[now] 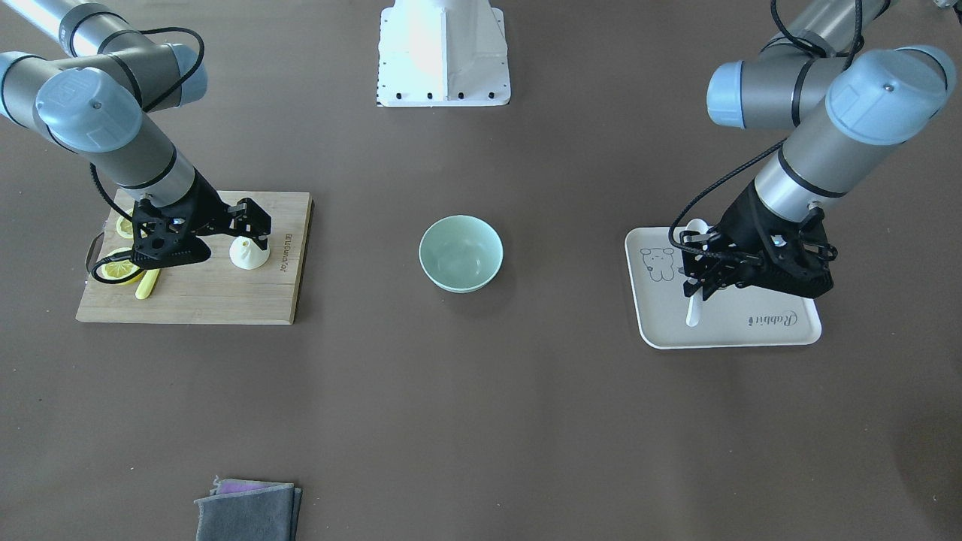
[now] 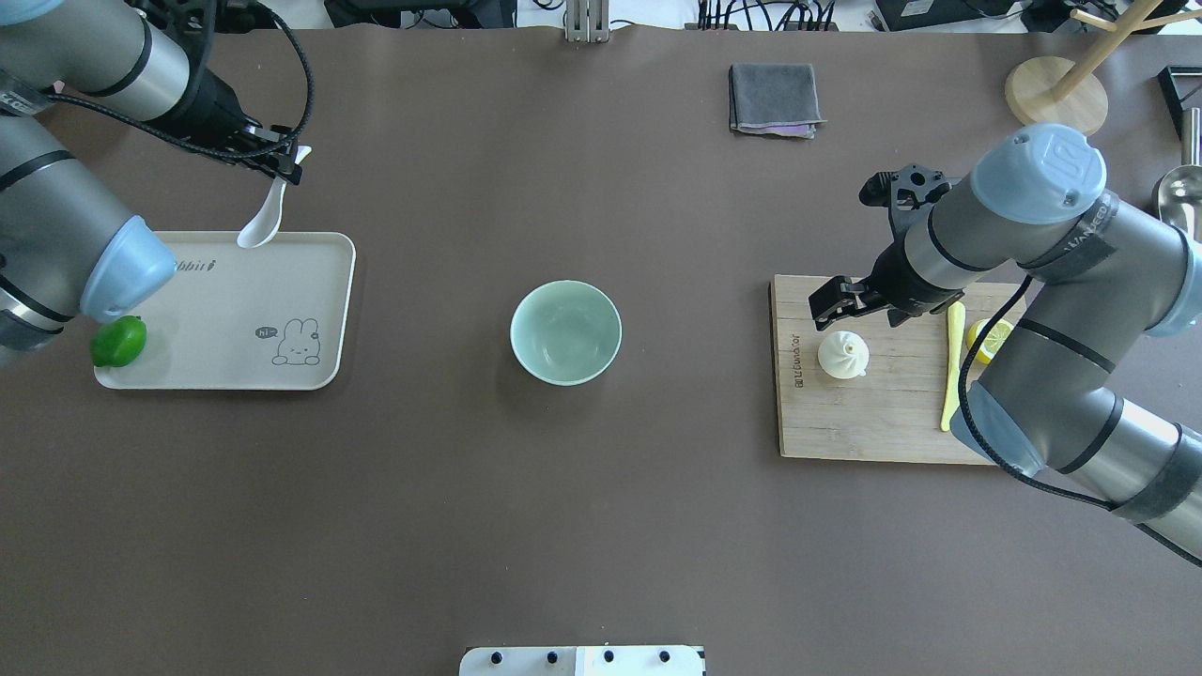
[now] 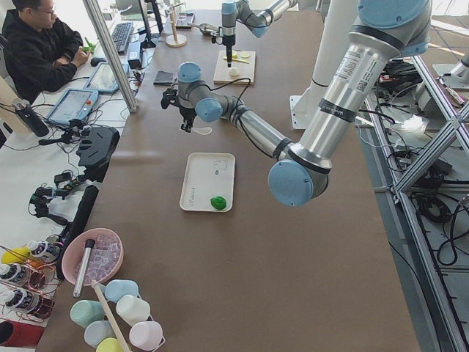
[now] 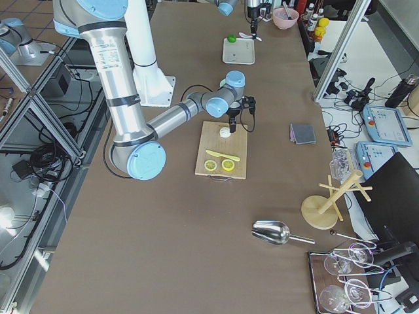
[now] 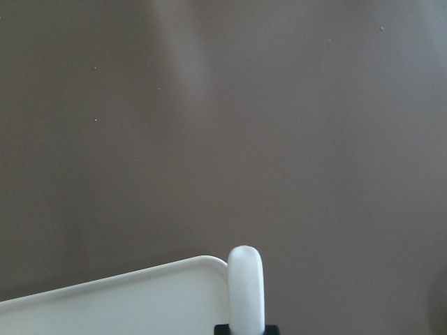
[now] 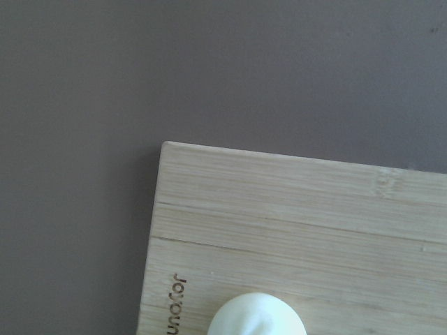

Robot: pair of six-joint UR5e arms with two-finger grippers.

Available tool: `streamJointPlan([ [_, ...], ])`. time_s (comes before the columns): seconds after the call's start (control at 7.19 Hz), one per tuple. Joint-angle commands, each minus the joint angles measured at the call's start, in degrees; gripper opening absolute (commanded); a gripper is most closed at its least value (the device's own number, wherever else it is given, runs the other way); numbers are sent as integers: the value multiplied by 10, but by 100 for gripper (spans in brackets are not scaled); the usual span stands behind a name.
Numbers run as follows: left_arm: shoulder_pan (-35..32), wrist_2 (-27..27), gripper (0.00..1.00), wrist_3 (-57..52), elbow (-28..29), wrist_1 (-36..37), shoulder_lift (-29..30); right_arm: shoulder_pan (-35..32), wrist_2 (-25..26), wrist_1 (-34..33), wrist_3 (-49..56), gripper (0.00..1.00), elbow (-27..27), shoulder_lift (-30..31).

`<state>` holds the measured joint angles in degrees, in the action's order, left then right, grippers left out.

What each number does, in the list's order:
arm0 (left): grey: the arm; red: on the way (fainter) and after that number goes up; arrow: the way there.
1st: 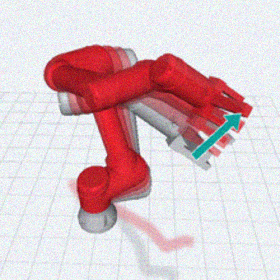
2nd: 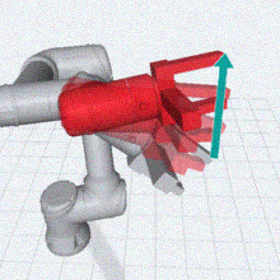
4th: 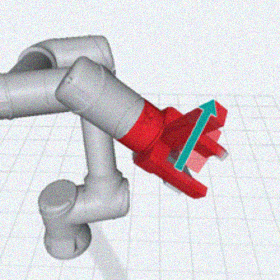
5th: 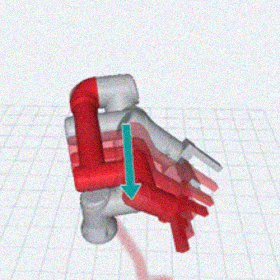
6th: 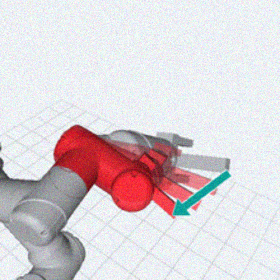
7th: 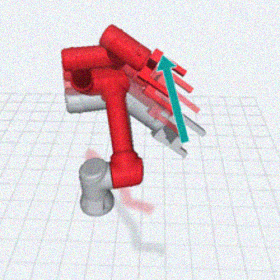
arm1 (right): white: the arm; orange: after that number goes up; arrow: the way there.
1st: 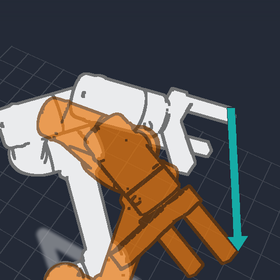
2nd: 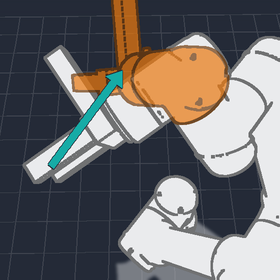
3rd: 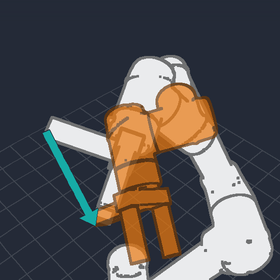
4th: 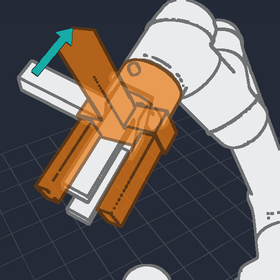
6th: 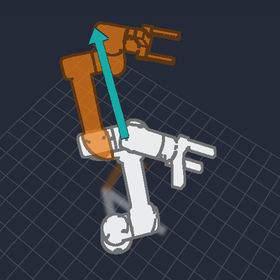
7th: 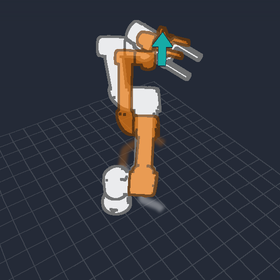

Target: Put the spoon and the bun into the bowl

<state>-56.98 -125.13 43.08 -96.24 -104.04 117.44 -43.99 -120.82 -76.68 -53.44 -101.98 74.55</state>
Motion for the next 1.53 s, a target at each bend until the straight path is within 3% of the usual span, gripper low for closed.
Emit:
streamJointPlan([
  [0.0,36,3,0,69,6,-5,44,16,8,0,-3,100,0,7],
  [0.14,48,4,0,96,11,-12,61,22,10,0,-3,99,4,6],
  [0.28,65,5,0,131,28,-70,64,29,21,0,-1,98,8,6],
  [0.42,81,6,0,172,61,-126,76,31,21,0,-3,85,9,5],
  [0.56,87,16,0,187,93,-135,102,31,21,0,-2,39,10,4],
  [0.7,106,60,0,190,98,-136,109,30,17,0,-2,0,7,3],
  [1.39,181,159,0,260,155,-173,160,-38,-34,-10,-4,0,-30,-1],
])
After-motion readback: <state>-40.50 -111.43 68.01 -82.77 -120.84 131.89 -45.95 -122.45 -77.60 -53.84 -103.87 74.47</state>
